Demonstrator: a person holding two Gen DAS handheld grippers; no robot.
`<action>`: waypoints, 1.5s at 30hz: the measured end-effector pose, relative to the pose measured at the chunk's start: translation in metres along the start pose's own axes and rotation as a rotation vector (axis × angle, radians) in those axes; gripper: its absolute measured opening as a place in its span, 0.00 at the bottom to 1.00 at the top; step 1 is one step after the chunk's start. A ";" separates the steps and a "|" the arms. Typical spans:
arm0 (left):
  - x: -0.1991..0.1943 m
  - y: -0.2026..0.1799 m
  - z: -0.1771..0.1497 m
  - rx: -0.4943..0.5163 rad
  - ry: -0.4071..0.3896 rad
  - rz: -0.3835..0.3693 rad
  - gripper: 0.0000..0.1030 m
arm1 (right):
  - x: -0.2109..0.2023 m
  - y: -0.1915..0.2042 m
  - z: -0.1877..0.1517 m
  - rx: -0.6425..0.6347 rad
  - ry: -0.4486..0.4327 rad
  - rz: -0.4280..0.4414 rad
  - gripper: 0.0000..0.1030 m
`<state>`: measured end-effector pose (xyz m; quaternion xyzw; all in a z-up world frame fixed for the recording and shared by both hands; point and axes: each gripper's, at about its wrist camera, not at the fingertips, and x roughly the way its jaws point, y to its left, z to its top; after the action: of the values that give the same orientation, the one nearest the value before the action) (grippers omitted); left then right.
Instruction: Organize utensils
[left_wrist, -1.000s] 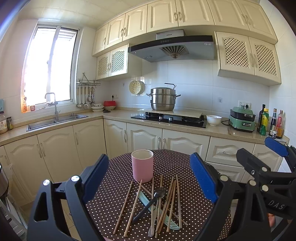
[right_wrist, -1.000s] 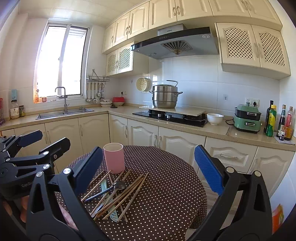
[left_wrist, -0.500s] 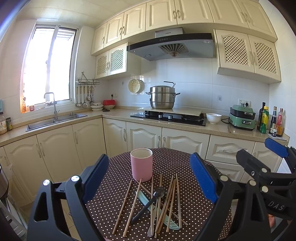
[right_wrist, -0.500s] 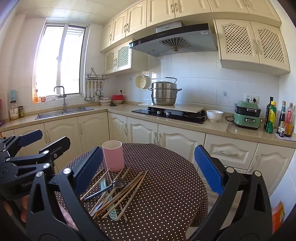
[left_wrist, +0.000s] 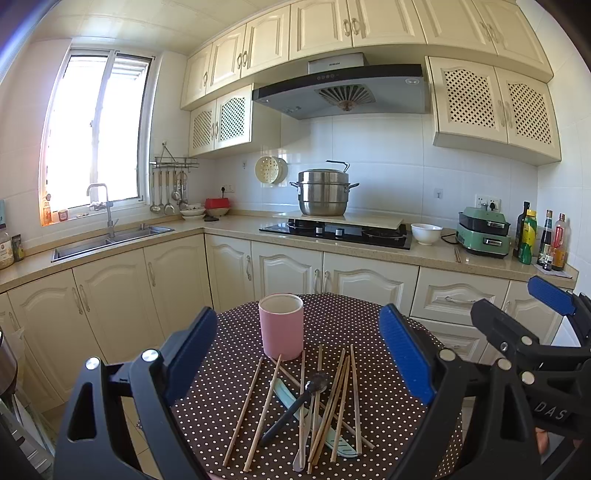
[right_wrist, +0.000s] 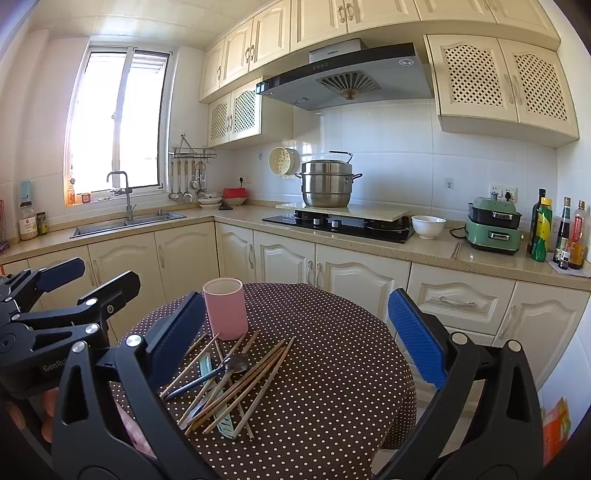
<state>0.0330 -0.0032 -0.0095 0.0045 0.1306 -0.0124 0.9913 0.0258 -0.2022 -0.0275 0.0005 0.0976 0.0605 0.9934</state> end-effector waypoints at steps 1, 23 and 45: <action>0.000 0.000 0.000 0.000 0.001 0.000 0.85 | 0.000 0.000 0.000 0.000 0.000 0.000 0.94; 0.002 -0.001 -0.002 0.003 0.010 0.004 0.85 | 0.007 -0.003 -0.002 0.020 0.026 0.018 0.94; 0.017 0.000 -0.003 0.016 0.059 0.022 0.85 | 0.025 -0.001 -0.008 0.018 0.117 -0.002 0.94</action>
<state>0.0486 -0.0038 -0.0167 0.0143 0.1596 -0.0026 0.9871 0.0490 -0.2000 -0.0403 0.0056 0.1560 0.0586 0.9860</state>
